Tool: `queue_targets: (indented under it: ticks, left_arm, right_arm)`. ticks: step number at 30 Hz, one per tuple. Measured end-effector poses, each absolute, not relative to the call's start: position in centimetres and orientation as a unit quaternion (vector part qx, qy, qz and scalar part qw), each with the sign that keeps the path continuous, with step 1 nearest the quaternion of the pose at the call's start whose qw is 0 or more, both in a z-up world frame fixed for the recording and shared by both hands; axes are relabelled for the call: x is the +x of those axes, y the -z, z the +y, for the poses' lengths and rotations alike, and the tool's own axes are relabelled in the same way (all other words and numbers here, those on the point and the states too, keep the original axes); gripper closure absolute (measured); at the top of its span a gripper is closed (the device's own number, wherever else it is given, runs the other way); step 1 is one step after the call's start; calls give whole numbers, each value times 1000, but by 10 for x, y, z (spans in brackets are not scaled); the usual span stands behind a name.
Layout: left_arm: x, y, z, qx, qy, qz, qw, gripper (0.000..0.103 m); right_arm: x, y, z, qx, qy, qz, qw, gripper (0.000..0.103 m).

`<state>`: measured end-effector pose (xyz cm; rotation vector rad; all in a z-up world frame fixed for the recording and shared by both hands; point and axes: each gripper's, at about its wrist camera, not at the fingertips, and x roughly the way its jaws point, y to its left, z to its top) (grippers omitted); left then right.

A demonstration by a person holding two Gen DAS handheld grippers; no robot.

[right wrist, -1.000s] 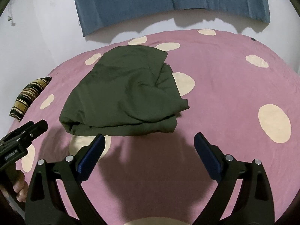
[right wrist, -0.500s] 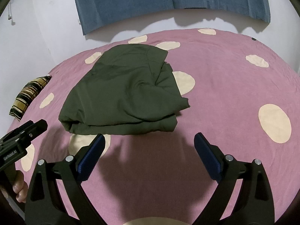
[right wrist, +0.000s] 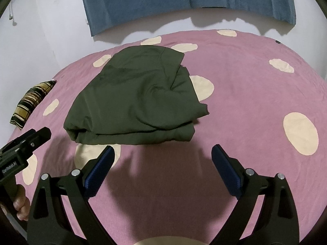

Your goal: Fold small clothes

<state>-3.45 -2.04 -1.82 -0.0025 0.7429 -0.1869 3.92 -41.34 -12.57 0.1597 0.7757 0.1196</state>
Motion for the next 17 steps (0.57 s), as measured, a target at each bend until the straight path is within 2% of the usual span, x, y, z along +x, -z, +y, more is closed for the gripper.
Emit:
queue_targets:
  ticks: [7,17]
  left_arm:
    - [-46,10,-27,6,107,324,940,15]
    - [-23,-5,2,-27,102,333,937,15]
  right_arm:
    - [39,128,-411,76,-61,380,920,8]
    - [44,122,-427,96,-66,384,916,8]
